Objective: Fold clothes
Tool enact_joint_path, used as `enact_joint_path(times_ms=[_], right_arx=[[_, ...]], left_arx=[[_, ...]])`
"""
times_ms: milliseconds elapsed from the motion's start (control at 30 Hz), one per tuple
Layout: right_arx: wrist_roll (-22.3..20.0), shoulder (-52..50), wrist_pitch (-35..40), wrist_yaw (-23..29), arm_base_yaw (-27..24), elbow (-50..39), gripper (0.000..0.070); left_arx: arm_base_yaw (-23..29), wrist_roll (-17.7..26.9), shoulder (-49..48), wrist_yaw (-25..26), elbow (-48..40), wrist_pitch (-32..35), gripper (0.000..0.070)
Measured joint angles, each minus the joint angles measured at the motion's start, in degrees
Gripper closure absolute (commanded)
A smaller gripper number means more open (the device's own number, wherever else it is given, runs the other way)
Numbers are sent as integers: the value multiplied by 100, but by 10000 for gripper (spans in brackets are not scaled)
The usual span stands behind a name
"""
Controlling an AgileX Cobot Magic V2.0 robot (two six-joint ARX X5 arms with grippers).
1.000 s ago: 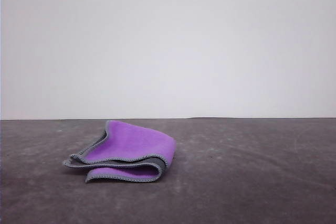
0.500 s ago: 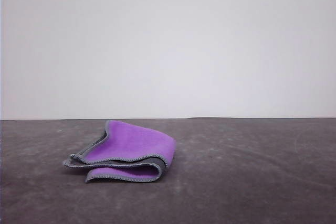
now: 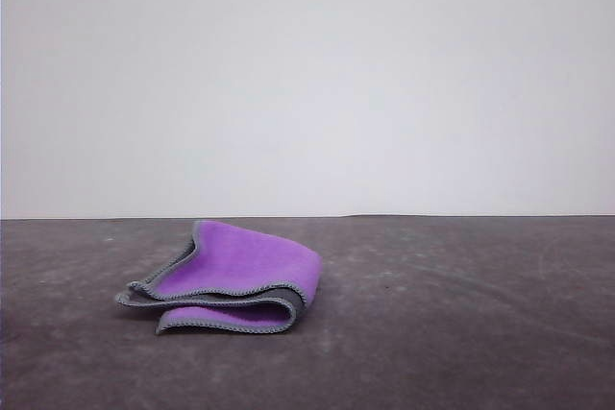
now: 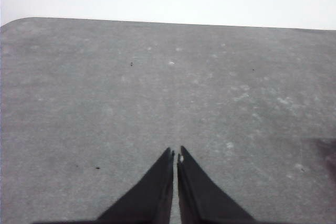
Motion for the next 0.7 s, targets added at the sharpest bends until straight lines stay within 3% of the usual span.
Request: enact_joint_path(times_ms=[700], right_arx=[[0,0,0,0,0,0,676]], left_arx=[[0,0,0,0,0,0,700]])
